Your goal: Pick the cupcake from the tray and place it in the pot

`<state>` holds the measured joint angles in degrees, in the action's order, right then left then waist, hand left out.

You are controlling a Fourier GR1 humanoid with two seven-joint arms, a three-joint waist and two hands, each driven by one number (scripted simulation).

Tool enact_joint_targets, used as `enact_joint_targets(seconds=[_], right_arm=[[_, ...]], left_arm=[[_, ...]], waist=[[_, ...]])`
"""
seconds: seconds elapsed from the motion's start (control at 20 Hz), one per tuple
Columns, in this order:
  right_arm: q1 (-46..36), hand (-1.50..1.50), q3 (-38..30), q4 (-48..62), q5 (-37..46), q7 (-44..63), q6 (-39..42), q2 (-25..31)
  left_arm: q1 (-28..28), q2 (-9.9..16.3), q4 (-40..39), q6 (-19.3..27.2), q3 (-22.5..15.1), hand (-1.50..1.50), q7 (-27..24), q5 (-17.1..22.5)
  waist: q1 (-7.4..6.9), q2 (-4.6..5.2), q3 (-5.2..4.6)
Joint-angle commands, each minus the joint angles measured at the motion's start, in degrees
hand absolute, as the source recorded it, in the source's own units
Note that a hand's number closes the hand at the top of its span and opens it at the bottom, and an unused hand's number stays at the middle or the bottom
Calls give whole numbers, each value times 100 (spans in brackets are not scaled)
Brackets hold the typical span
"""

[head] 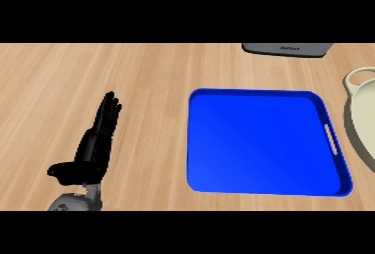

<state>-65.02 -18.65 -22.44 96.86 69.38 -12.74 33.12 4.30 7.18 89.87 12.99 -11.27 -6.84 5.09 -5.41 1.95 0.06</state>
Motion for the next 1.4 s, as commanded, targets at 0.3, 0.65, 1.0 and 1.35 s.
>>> enact_joint_targets(seconds=[0.3,0.65,1.0,1.35], right_arm=[[483,150,-484,123,157,1132,-593,51],[944,150,-1229,114,-415,378,-959,174],[1648,150,-1852,173,-942,167,-1139,28],[2216,-150,-2810,338,-1812,-455,-1657,-53]], left_arm=[[-128,174,-112,-166,365,0,-18,247],[-380,-97,39,101,96,0,-142,-38],[-583,-13,162,100,224,0,-232,-53],[-202,21,106,55,329,0,84,11]], waist=[[310,-101,0],[394,-126,5],[455,-170,1],[461,-140,12]])
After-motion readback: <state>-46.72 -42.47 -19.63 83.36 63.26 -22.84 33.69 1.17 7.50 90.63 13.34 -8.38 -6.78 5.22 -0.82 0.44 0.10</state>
